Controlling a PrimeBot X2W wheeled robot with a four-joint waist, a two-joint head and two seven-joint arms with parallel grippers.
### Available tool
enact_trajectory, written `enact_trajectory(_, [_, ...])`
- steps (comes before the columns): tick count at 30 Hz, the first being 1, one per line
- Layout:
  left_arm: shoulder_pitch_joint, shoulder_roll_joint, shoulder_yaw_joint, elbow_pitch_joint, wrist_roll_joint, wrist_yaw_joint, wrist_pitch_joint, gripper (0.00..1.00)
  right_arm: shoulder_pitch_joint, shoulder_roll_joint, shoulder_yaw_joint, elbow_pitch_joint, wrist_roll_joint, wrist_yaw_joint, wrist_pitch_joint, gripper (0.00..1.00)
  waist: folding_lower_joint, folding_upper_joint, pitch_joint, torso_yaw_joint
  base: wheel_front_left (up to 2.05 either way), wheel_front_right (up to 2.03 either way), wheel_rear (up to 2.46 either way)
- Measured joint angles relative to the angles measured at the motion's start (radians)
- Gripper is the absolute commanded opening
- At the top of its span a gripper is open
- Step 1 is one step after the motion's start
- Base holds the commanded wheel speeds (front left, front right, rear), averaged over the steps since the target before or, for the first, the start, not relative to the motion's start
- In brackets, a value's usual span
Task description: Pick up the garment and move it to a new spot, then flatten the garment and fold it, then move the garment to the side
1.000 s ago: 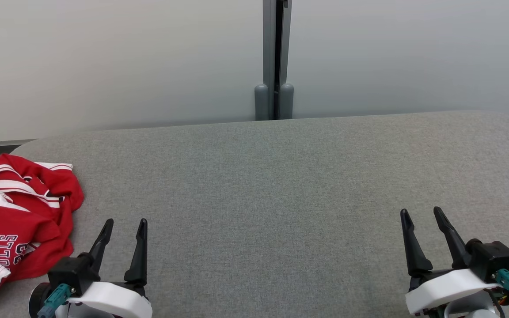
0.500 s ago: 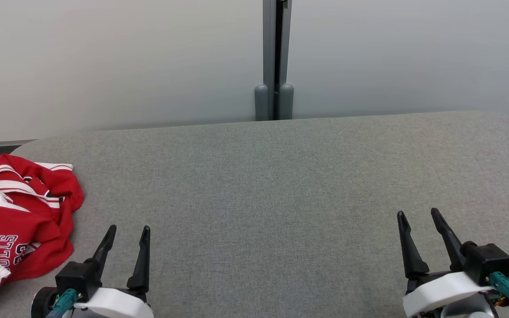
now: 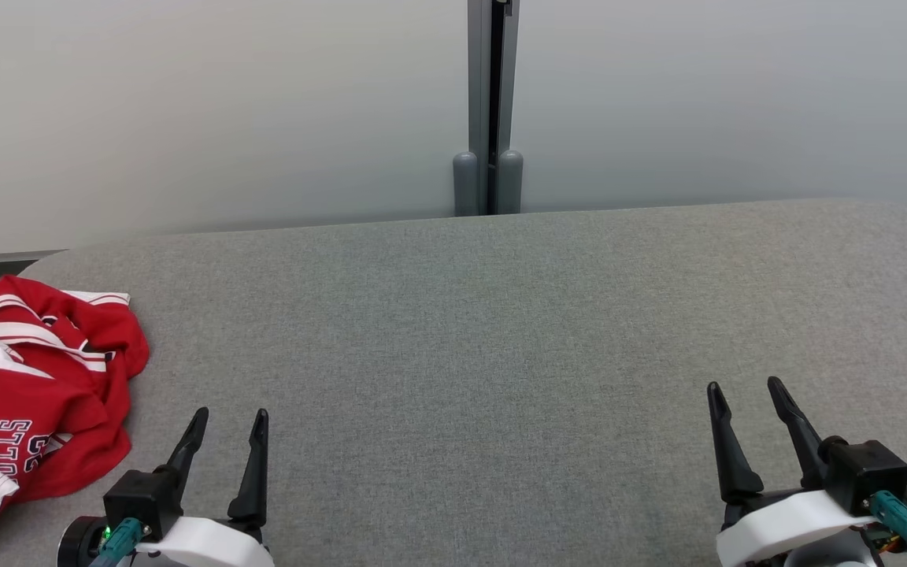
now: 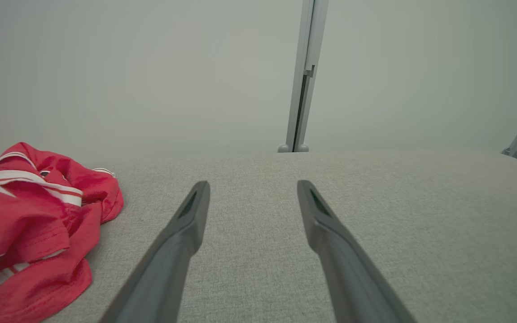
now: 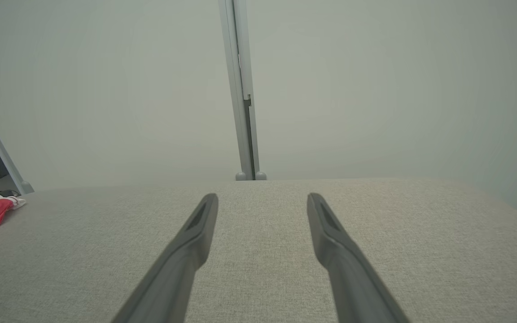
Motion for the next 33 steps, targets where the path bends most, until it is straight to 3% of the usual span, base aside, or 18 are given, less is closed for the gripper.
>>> enact_trajectory(18, [-0.028, -0.009, 0.006, 0.007, 0.018, -0.003, 0.0, 1.0, 0.006, -0.009, -0.023, -0.019, -0.021, 0.0, 0.026, 1.0, 0.0, 0.0, 0.003, 0.043, 0.0, 0.0, 0.0])
enact_trajectory(24, [-0.061, -0.011, 0.016, 0.005, 0.021, 0.0, -0.001, 1.0, 0.011, -0.015, -0.033, -0.064, -0.031, 0.0, 0.045, 1.0, 0.0, 0.0, 0.005, 0.116, 0.0, 0.0, 0.0])
enact_trajectory(33, [-0.085, 0.004, 0.037, 0.016, 0.029, 0.001, -0.001, 1.0, 0.021, -0.008, -0.005, -0.108, -0.033, 0.0, 0.072, 1.0, -0.0001, 0.0, 0.002, 0.284, 0.0, 0.0, 0.0])
